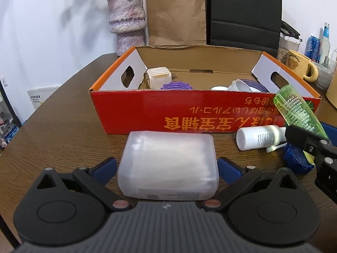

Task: Organize rigid objects
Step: 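Grasp the clear plastic box with the left tool while the right tool holds the green bottle, then carry the clear box with the left tool while the right tool carries the green bottle over the box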

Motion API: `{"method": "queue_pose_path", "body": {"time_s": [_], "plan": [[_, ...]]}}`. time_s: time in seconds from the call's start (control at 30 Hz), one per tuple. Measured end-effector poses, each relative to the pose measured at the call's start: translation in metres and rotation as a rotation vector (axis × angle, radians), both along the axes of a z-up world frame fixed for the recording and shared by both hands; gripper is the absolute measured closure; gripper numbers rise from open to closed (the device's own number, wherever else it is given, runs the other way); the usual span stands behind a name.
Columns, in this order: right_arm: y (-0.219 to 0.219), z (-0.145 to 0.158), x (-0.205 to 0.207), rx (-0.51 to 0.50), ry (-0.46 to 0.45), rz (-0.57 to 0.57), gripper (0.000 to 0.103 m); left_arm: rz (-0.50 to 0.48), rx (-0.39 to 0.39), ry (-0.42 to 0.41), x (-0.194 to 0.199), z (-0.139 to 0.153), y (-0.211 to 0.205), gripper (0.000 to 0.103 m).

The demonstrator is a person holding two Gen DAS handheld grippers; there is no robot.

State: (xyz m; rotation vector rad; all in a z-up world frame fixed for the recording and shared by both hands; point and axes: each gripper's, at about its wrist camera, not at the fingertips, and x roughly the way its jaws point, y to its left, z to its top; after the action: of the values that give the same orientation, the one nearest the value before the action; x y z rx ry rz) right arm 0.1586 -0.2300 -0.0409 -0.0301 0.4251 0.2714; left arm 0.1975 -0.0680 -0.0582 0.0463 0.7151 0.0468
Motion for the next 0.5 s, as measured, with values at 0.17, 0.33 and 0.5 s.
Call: {"method": "queue_pose_path", "body": {"time_s": [0.17, 0.33, 0.5], "plan": [[0.0008, 0.0002, -0.0017, -0.005, -0.008, 0.0, 0.072, -0.017, 0.004, -0.01, -0.0009, -0.0016, -0.0024, 0.002], [0.0023, -0.0009, -0.0027, -0.015, -0.012, 0.001, 0.072, -0.027, 0.007, -0.003, -0.0004, -0.0033, -0.003, 0.019], [0.0042, -0.0009, -0.0041, -0.021, -0.022, 0.002, 0.072, -0.031, 0.002, -0.008, -0.0018, -0.0034, -0.0014, 0.019]]}}
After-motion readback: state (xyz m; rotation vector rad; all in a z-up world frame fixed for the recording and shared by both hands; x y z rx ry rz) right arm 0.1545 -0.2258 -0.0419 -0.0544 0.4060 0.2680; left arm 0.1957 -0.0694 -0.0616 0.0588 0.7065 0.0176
